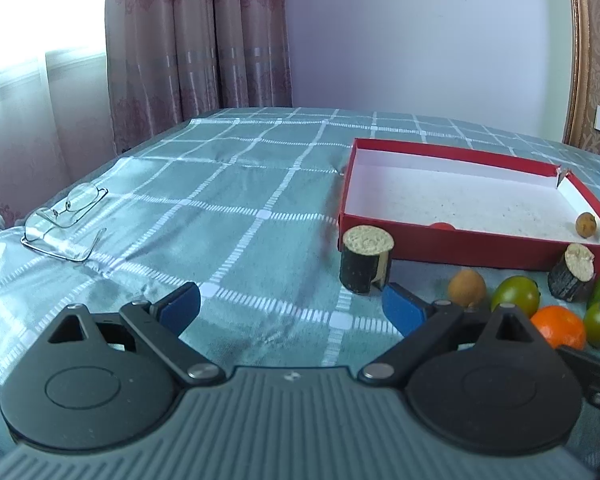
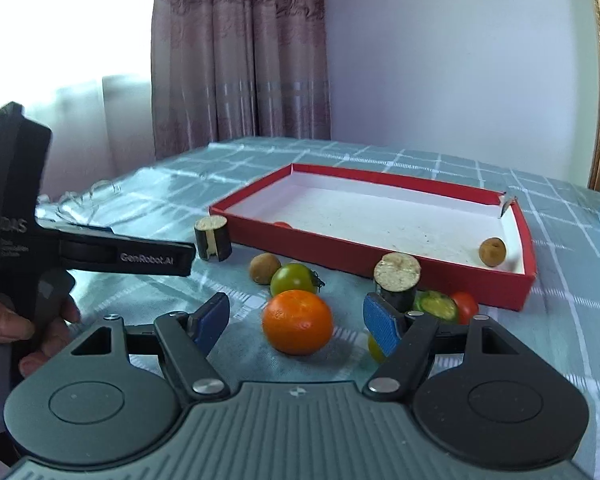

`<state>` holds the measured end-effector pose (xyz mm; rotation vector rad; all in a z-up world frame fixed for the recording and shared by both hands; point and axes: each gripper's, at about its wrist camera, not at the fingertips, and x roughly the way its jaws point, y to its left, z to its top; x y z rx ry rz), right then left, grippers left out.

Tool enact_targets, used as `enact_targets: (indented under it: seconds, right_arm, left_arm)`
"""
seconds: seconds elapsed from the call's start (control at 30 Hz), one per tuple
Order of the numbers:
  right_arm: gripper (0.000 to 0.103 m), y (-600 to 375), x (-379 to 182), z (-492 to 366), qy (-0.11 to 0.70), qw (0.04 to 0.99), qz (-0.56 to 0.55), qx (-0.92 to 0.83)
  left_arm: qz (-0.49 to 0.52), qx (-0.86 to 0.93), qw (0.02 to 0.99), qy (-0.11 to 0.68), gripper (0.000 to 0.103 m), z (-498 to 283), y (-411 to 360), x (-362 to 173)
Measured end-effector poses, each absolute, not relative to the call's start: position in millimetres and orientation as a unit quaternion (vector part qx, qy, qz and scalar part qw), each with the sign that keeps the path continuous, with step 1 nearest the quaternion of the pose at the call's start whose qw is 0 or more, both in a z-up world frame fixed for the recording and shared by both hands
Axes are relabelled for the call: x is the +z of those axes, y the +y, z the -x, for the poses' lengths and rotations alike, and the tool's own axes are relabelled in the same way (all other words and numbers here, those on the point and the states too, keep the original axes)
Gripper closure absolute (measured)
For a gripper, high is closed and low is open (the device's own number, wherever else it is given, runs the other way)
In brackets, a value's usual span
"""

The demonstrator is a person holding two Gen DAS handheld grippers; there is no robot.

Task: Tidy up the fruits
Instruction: 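Move the right gripper toward the mandarin orange, then grasp the mandarin orange with the right gripper and lift it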

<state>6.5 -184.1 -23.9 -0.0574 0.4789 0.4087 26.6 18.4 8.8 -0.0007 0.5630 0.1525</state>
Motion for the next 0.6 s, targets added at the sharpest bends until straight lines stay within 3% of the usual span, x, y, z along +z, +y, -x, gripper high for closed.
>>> enact_targets:
  seconds: [0.4, 0.5, 0.6]
  right_arm:
    - [0.030, -172.1, -32.4, -29.5, 0.280, 0.939, 0.034, 0.195]
    - [0.048, -169.0, -34.7, -31.6, 0.293, 0.934, 0.039, 0.201]
    - [0.056, -168.7, -35.5, -31.5, 0.294, 0.935, 0.039, 0.196]
  left_arm:
    - [0.025, 0.064, 0.956, 0.286, 0.006, -27.3, 26.7, 6.3]
    - [0.026, 0.063, 0.956, 0.287, 0.006, -27.1, 27.1, 6.1]
    - [0.029, 0.064, 0.955, 0.288, 0.006, -27.9, 28.2, 6.1]
